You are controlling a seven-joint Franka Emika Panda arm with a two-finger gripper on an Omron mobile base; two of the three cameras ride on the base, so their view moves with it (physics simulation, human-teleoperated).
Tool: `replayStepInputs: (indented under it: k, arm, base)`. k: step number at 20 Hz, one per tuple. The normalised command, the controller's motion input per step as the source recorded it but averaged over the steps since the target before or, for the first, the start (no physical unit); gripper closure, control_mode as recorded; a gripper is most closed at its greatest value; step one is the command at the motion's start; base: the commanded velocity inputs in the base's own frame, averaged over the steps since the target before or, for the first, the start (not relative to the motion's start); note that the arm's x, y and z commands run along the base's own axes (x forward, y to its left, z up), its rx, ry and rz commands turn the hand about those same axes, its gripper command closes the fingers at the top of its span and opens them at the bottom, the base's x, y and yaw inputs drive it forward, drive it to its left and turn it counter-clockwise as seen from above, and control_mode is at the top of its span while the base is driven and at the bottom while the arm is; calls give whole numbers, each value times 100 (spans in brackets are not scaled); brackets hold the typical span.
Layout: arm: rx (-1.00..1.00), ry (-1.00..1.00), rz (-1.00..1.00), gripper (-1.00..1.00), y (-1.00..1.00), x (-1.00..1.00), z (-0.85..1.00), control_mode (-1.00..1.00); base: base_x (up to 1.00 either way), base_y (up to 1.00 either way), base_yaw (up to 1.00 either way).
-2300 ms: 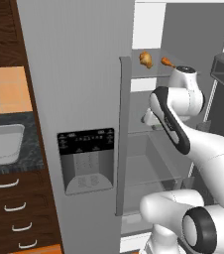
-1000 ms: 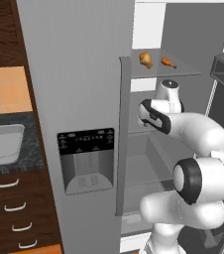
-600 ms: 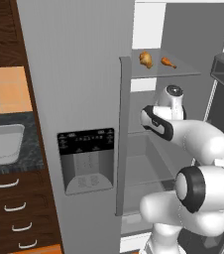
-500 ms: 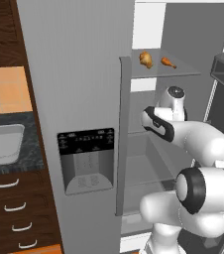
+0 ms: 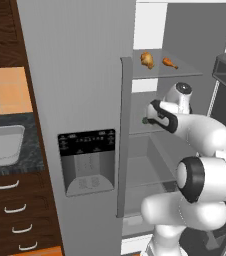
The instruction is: Place one broccoli and one chicken drumstick in each tupperware on the nearby counter, to pack two identical lunches.
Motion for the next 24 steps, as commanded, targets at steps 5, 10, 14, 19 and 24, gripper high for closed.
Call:
replayStepInputs:
  k: [5, 10, 14, 19, 24]
  arm:
    - [0, -2, -4, -100, 0, 47, -11, -100]
    - [0, 0, -5, -100, 0, 41, -23, -100]
    - [2, 0, -3, -100, -1, 30, -26, -100]
    - [8, 0, -4, -100, -20, 30, -11, -100]
    - [5, 0, -3, -100, -13, 30, -10, -100]
  base:
    - [0, 0, 0]
    - [0, 0, 0]
    - [0, 0, 0]
    - [0, 0, 0]
    - [0, 0, 0]
